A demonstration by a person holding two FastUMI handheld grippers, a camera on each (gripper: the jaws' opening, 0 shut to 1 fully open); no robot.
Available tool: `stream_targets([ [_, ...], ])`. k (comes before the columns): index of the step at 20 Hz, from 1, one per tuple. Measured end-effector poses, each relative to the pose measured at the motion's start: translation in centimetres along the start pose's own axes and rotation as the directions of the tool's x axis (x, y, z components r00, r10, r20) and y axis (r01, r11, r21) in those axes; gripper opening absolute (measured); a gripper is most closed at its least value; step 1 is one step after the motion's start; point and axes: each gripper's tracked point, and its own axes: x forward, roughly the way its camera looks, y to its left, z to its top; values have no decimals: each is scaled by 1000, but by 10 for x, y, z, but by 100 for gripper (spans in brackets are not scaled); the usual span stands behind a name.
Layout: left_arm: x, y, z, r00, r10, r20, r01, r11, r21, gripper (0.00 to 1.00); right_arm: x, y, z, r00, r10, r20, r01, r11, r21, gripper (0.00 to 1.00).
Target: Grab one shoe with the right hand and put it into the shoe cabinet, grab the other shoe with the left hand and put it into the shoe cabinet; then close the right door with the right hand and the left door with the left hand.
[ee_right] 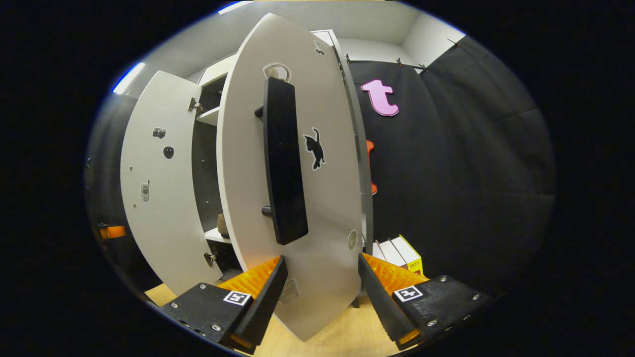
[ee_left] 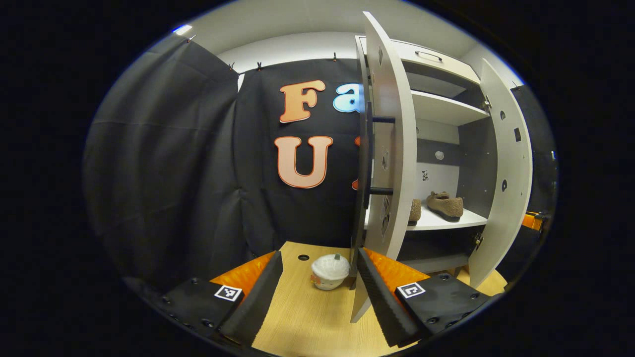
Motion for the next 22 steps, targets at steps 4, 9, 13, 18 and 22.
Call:
stream_targets([
  [4, 7, 1, -3, 1000, 4, -7, -4, 1000, -1, 98, 21, 16, -2, 999, 33, 4, -33, 999, 15, 89],
  [9, 25, -1, 2, 1000, 1, 20, -2, 1000, 29, 95, 35, 32, 10, 999, 36, 26, -36, 999, -14, 92],
  [13, 42, -15, 4, 998, -45, 39, 44, 999, 19, 96, 32, 36, 12, 998, 50, 22, -50, 998, -23, 91],
  [18, 48, -25, 6, 997, -63, 54, 61, 997, 50, 95, 25, 35, 11, 999, 46, 20, -46, 999, -22, 91],
  [22, 48, -36, 3, 993, -112, 49, 110, 994, 28, 94, 19, 33, 10, 999, 33, 16, -33, 999, -22, 91],
])
